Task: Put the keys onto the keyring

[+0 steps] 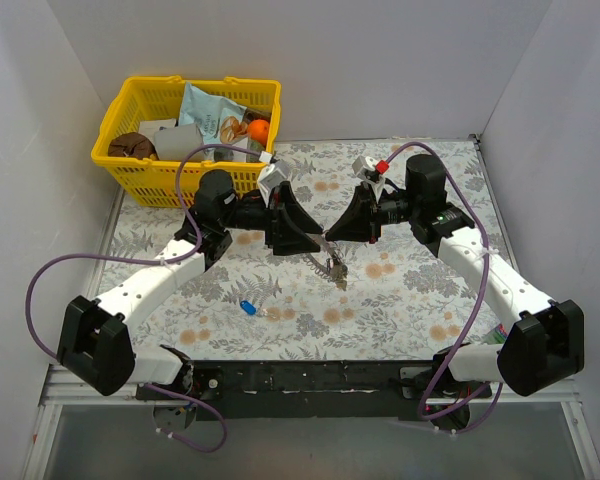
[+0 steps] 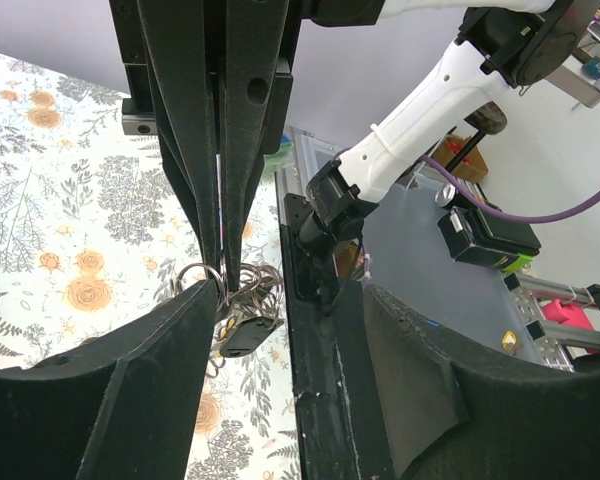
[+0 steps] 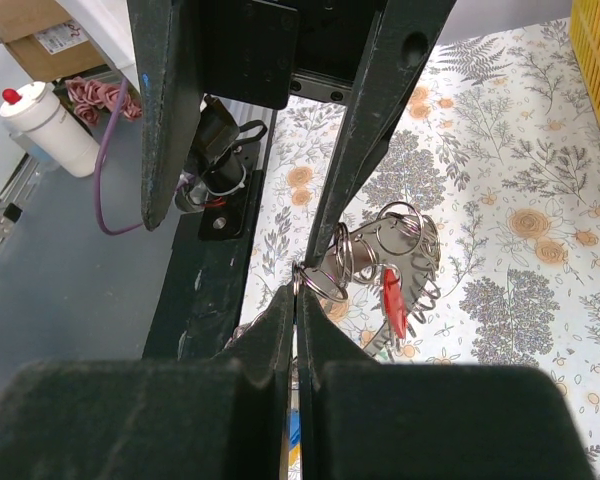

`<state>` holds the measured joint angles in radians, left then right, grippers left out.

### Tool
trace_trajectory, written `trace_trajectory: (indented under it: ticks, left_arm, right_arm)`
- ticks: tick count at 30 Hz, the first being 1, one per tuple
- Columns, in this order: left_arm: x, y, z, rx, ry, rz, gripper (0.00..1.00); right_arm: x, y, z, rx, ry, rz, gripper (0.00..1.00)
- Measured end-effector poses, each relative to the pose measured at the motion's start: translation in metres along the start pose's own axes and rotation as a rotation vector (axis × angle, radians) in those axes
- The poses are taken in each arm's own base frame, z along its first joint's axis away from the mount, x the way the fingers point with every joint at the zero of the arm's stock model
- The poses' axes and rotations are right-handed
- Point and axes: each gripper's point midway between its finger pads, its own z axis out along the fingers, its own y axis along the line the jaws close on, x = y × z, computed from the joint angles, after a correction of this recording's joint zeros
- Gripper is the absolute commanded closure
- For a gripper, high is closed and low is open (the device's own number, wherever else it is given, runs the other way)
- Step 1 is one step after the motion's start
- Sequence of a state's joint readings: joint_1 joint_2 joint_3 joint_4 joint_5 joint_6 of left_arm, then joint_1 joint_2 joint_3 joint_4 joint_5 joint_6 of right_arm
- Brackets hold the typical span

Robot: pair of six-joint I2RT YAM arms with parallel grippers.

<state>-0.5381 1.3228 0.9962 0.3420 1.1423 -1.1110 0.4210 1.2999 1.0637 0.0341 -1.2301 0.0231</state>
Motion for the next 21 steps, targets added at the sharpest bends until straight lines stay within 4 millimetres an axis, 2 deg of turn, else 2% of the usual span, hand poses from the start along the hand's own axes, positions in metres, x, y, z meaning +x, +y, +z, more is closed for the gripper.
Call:
trace_trajectory:
  ticks: [3,9,11,17,21]
  left_arm:
    - [0.0010,0.0013,0.0013,-0.003,0.002,-0.001,0.40]
    - [0.0015,0.0037,0.0043,-0.008,0.008,-0.005,0.50]
    - [0.0007,0.0039,0.0049,-0.012,0.008,-0.004,0.50]
    - [-0.0034,0.0060,0.0055,-0.028,0.000,0.005,0.42]
    - [-0.0069,0.0068,0.0059,-0.037,-0.006,0.013,0.40]
  right_arm:
    - [0.0000,0.0000,0.0000,0.000,0.000,0.000,0.99]
    - [0.0001,0.0000,0.0001,0.000,0.000,0.001,0.99]
    - [0.0000,-0.0001,0.0000,0.001,0.000,0.000,0.99]
    - [0.0001,0.0001,0.0003,0.000,0.000,0.000,0.99]
    - [0.0003,0.0007,0.0014,-0.002,0.002,0.000,0.99]
